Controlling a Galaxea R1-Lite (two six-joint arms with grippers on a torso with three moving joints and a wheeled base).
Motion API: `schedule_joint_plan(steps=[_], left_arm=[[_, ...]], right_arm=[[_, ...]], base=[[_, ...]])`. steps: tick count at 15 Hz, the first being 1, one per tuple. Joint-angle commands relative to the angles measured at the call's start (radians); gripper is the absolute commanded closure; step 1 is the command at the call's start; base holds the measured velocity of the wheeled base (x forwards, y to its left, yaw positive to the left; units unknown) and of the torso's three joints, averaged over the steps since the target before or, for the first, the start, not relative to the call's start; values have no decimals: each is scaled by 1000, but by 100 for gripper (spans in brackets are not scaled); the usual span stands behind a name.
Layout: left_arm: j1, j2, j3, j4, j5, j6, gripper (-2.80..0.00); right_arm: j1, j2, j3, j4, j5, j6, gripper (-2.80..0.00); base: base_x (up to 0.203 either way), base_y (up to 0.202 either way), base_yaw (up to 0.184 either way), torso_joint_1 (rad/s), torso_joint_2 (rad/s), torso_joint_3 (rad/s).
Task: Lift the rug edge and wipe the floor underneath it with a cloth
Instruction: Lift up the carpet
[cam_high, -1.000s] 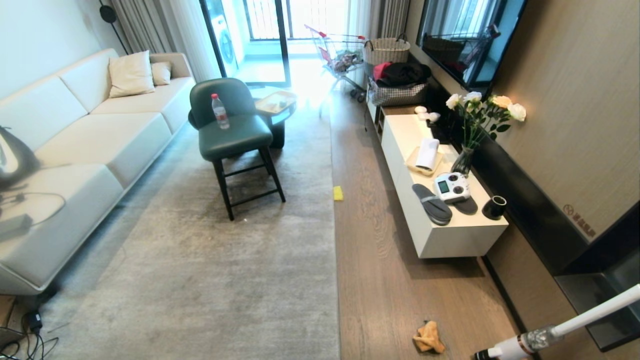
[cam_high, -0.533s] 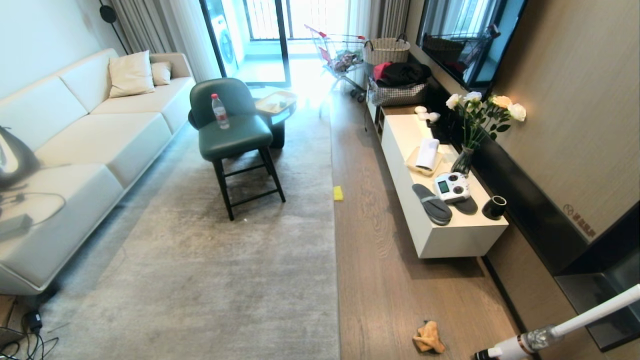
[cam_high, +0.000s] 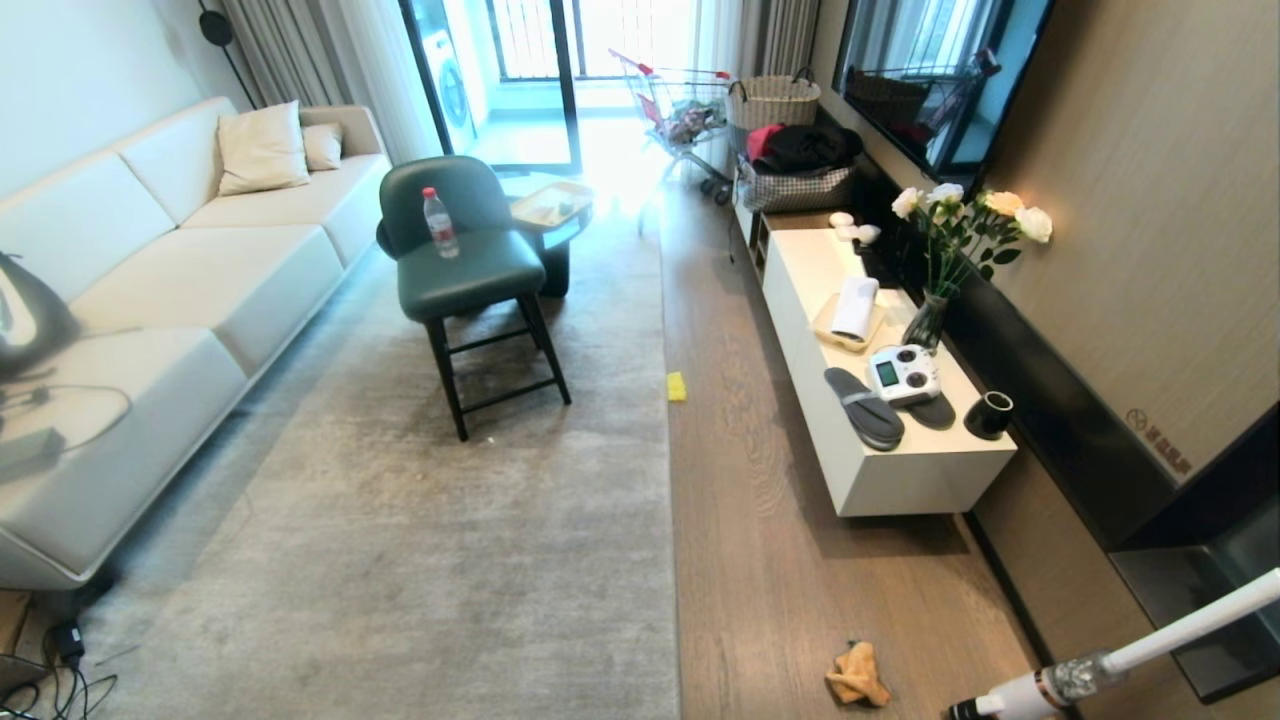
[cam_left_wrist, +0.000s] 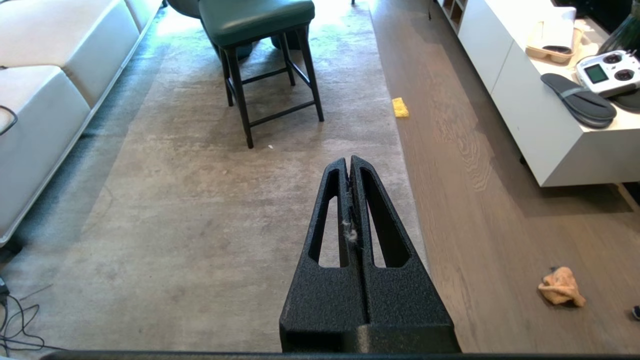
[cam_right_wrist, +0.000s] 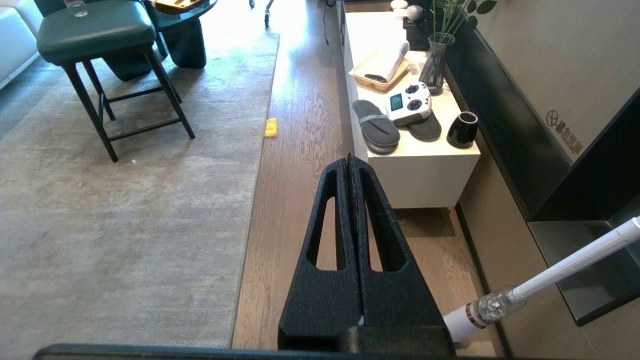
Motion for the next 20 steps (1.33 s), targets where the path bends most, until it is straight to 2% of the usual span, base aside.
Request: schedule_joint_plan(steps=[1, 20], left_arm=[[0, 1, 0, 0, 0, 0, 0], [0, 1, 0, 0, 0, 0, 0]], right_arm=[[0, 2, 0, -1, -1, 0, 0], [0, 2, 0, -1, -1, 5, 0]], base=[[0, 0, 0, 0, 0, 0], [0, 0, 0, -4, 5, 5]])
